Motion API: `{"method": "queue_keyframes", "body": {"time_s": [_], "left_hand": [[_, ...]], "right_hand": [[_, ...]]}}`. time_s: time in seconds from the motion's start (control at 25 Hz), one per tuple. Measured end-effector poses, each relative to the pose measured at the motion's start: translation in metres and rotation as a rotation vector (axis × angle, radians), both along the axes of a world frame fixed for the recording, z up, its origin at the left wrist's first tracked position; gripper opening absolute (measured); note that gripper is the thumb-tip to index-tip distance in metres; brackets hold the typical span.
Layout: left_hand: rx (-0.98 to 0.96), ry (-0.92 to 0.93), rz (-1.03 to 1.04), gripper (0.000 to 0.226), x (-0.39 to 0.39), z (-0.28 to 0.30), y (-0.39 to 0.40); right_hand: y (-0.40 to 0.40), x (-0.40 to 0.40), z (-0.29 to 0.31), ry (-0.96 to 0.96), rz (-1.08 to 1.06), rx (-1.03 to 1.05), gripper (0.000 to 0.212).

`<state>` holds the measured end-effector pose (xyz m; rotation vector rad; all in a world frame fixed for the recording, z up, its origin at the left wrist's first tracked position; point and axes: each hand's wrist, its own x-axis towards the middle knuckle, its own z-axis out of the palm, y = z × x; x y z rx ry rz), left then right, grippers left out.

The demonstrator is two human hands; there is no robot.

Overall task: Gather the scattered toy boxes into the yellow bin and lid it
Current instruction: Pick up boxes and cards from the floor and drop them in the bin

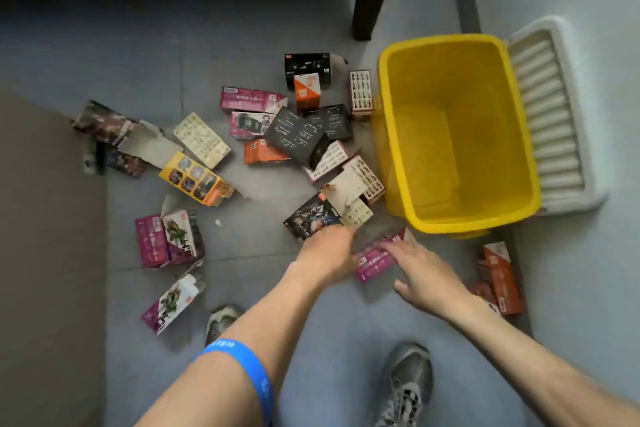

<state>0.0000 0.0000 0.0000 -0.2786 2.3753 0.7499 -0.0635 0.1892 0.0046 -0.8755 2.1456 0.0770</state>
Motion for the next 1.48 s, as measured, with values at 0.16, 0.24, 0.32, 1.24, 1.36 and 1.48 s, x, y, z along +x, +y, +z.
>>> {"method": "queue_keyframes", "body": {"time_s": [0.16, 0.24, 0.32, 1.24, 1.36, 1.48], "left_hand": [[-0.240, 0.150, -0.177, 0.042, -0.052, -0.078, 0.008], [-0.369, 0.200, -0.380, 0.043, -0.069, -0.102, 0.013], [-0.526, 0.141, -0.510, 0.037, -0.078, -0.116, 0.013], [-0.544, 0.978, 0.504, 0.061, -0.076, -0.009, -0.026], [-0.483, 1.125, 0.227, 0.060, -0.101, 0.021, -0.018], [-0.403, 0.895, -0.142, 0.077, -0.129, 0.022, 0.012]], "right_hand": [[0.022, -0.020, -0.080, 0.067, 0.247, -0.037, 0.088], [0.028, -0.019, -0.112, 0.236, 0.368, -0.059, 0.085], [0.024, -0.020, -0.131, 0.264, 0.397, -0.051, 0.074], [0.057, -0.080, -0.041, 0.251, -0.952, -0.958, 0.035], [0.062, -0.070, -0.049, 0.369, -0.768, -0.885, 0.022], [0.077, -0.063, -0.050, 0.581, -0.781, -0.932, 0.012]]}}
